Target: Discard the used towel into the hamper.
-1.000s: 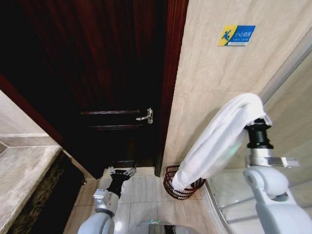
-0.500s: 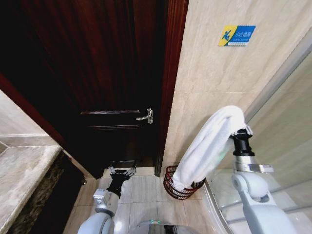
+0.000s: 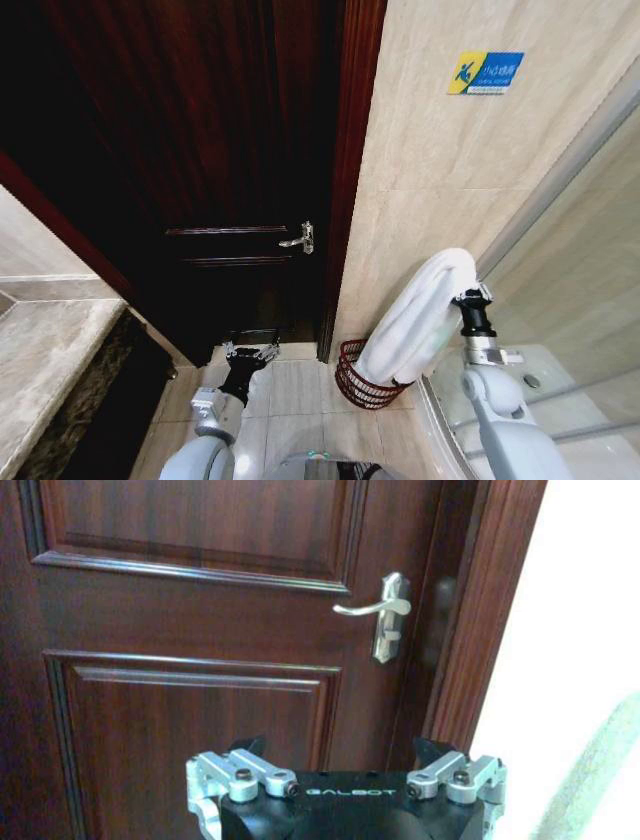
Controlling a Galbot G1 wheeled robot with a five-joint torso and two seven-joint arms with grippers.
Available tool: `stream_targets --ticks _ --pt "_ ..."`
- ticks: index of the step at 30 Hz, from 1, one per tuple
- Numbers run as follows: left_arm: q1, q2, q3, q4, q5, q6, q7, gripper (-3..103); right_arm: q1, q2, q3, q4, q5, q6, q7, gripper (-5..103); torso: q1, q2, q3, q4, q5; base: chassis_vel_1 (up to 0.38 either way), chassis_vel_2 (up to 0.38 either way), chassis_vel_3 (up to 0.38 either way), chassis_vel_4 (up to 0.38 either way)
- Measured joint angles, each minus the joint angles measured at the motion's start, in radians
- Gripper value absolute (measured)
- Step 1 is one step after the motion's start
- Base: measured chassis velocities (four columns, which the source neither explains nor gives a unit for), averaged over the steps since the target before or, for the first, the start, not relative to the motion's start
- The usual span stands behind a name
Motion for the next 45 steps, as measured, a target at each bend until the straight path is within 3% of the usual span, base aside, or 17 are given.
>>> stream_targets --ticks 14,27,45 --pt "0.0 0.0 0.0 0.0 0.0 0.0 0.0 99 0.049 0.054 -0.035 -0.225 -0.014 0.088 -0.08 8 0.0 0.0 0.0 0.0 -0.0001 0.0 0.0 0.0 0.0" --pt "0.0 0.0 0.0 0.0 0.0 0.0 0.0 99 0.076 0.079 -0.084 -0.37 0.008 0.115 -0.116 8 0.0 0.0 0.0 0.0 -0.0003 0.0 0.0 0.0 0.0" --pt "0.0 0.0 0.0 0.0 0.0 0.0 0.0 99 0.19 0.127 -0.084 -0.785 -0.048 0.241 -0.213 8 0.0 0.0 0.0 -0.0001 -0.0001 0.0 0.0 0.0 0.0"
